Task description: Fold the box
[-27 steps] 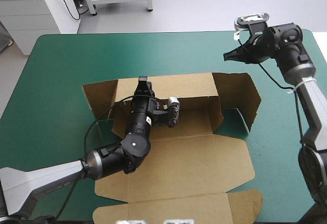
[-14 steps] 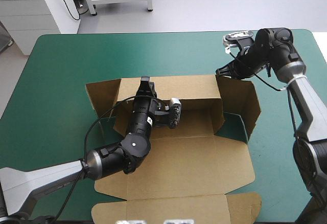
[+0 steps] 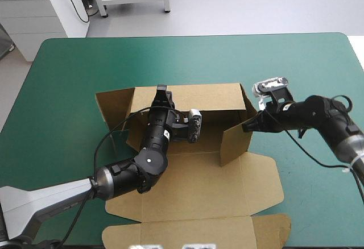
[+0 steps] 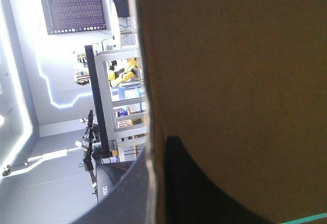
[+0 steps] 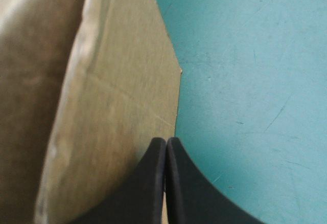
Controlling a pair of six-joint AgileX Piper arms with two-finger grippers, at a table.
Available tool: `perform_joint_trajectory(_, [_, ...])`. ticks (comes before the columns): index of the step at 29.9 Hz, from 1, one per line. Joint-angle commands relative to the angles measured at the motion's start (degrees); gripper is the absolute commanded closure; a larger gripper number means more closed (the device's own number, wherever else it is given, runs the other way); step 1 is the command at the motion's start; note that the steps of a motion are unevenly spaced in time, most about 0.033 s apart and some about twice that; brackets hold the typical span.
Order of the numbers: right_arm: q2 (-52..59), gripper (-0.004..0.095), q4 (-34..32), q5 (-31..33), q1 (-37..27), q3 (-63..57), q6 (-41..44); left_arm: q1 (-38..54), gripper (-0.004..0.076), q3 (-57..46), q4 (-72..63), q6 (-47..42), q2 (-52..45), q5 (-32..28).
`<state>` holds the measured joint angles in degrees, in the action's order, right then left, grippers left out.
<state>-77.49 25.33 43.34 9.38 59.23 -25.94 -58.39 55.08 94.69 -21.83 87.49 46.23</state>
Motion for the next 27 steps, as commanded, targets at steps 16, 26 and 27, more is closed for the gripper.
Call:
perform_joint_trajectory(16, [7.7,0.0567,13.1,-3.3,-0.3,-8.6,-30.3,-0.4,0.0731,1.3,1.9,0.0,-2.1,-2.0])
perform_joint_trajectory(26, [7.5,0.0338,19.1,-4.9,-0.3,-8.6,-35.3,-0.4,0.0731,1.3,1.9,0.0,-2.1,-2.6])
perform_joint_trajectory(27, [7.2,0.0339,19.5,-5.1,-0.3,-8.6,-35.3,-0.4,0.0731,1.3,1.9,0.0,-2.1,-2.6])
